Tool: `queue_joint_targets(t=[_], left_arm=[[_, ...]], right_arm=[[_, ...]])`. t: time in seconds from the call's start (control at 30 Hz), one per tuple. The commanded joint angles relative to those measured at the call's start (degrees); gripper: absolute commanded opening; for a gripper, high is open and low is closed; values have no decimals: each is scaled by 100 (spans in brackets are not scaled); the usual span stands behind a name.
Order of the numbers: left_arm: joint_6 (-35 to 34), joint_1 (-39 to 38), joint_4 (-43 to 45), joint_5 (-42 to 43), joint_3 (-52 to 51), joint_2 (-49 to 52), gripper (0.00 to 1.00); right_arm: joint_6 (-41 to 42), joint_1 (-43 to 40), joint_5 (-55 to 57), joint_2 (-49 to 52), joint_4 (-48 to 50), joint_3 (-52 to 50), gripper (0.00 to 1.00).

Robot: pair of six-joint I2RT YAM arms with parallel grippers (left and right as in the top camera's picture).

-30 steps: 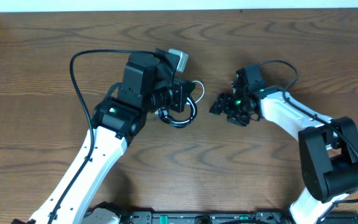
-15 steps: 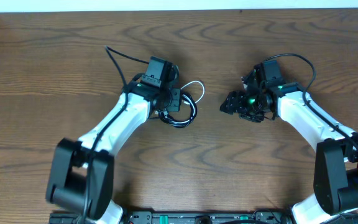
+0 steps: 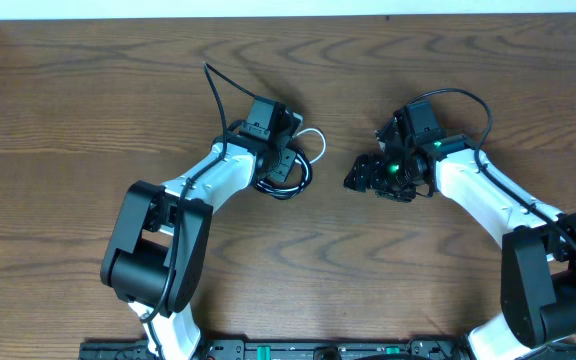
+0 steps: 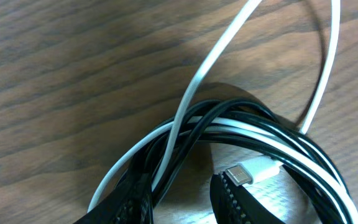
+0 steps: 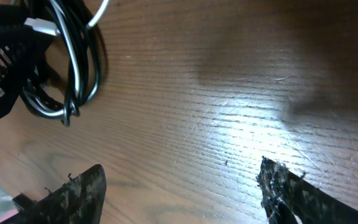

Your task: Untangle cables

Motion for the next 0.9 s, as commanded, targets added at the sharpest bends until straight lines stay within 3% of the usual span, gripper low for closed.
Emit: queue_joint_targets(t=[0.0, 0.2, 0.23, 0.3, 0.33, 0.47, 0.87], left_arm=[[199, 31, -55, -396, -11, 184, 39], [341, 31, -105, -396, -229, 238, 38], [341, 31, -107, -396, -260, 262, 36], [339, 31, -162, -396, -273, 289, 22], [341, 31, -166, -398, -269, 282, 22], [334, 31, -260, -396, -28, -48, 35], [341, 107, -208, -608, -20, -468, 44]], right_arm=[[-72, 35, -28, -79, -7, 26, 76], [-72, 46, -28, -79, -26, 26, 77], [-74, 48, -28, -79, -24, 26, 76], [-116, 57, -11, -79, -24, 26, 77], [-116, 57, -4, -79, -24, 26, 77], [-116, 57, 92, -79, 2, 26, 77], [-116, 57, 186, -79, 0, 26, 79]])
